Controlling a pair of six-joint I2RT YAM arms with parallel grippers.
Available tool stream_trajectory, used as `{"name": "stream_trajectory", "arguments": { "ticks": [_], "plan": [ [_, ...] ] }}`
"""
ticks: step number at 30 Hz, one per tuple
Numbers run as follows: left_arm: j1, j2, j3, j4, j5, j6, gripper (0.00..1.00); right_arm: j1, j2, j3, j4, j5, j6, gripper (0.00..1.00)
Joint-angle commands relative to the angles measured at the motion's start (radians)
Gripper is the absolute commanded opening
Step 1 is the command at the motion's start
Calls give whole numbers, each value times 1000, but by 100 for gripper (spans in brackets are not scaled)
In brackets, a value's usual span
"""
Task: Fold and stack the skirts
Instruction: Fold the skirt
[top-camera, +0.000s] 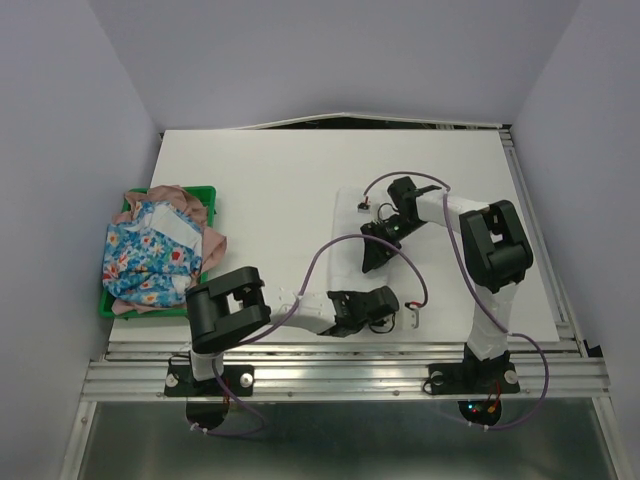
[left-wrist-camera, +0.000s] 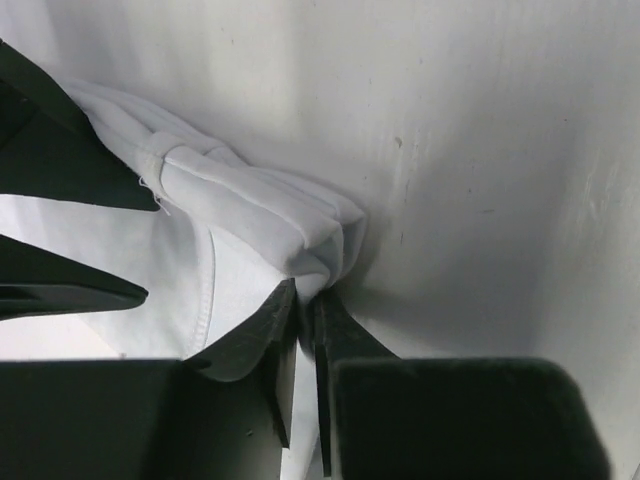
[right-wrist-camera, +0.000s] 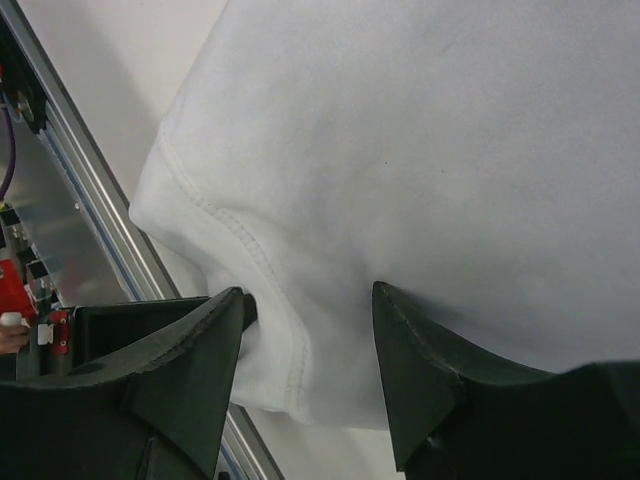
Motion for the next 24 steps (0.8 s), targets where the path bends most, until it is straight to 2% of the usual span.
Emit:
{"name": "stream_trajectory", "arguments": {
  "ticks": [1, 5, 8, 12, 19, 24],
  "plan": [
    [29, -4, -15, -38, -11, -25, 10, 8, 44, -32, 15, 61, -53, 60],
    [30, -54, 25, -154, 35, -41, 0, 8, 27, -18, 7, 44, -48, 61],
    [30, -88, 98, -261, 103, -61, 0, 8, 4, 14, 1, 35, -28, 65],
    [27, -116, 146, -355, 176, -81, 0, 8, -22, 147, 1, 41, 31, 69],
    [29, -131, 220, -483, 242, -110, 0, 8, 21, 318, 29, 12, 131, 70],
    [29, -133, 304, -573, 258, -121, 0, 8, 88, 274, 150, -131, 286, 70]
  ]
}}
